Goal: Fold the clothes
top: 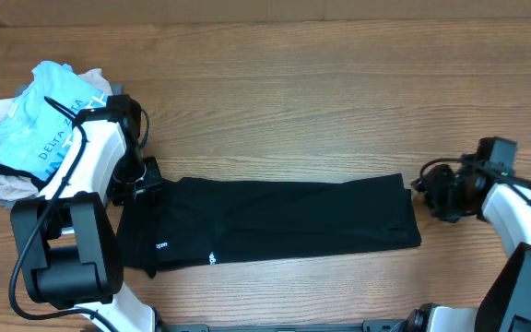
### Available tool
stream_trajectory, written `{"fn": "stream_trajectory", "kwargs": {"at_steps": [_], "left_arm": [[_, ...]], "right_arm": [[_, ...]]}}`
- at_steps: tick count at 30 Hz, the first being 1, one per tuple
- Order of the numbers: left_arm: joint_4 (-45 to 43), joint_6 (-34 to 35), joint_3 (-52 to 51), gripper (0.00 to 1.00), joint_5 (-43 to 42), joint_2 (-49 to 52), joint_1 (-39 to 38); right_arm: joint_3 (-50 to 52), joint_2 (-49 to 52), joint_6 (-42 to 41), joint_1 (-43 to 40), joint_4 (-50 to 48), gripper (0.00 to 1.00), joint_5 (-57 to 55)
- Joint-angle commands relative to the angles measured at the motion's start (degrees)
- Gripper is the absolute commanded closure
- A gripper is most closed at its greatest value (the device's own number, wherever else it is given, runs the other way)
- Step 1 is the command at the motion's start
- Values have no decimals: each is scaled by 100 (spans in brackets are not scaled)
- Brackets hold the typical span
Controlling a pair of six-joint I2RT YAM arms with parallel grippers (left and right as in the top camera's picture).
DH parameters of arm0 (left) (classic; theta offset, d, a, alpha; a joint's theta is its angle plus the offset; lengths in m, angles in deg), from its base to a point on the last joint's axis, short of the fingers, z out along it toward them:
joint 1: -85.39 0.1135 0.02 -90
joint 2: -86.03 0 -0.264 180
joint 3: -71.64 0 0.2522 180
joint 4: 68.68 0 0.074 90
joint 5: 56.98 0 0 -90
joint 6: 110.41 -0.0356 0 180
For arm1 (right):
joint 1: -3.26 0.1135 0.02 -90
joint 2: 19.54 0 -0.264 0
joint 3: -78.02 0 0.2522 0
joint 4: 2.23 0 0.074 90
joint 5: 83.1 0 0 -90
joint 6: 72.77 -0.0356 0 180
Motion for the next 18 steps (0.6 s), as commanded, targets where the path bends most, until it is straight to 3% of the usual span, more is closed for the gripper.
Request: {"fn": "stream_trajectory", "kwargs": {"at_steps": [1,5,10,13,16,18], "left_arm": [[-107,-35,59,62,-192,-186,44],[-275,-291,57,62,-485,-184,44],[-302,-492,50,76,-531,-184,44],[-302,-592,44,94,-531,-184,44],[-289,-636,44,96,-529,-184,44],[-275,-693,44,96,-522,-184,57]], "right_arm": [[251,-42,9,190,-192,57,151],[299,-42,81,326,-195,65,164],[293,-42,319,341,-221,65,420],[293,-44,597,341,-236,77,629],[293,-44,610,341,-162,94,625],[284,-44,398,291,-83,96,372]]}}
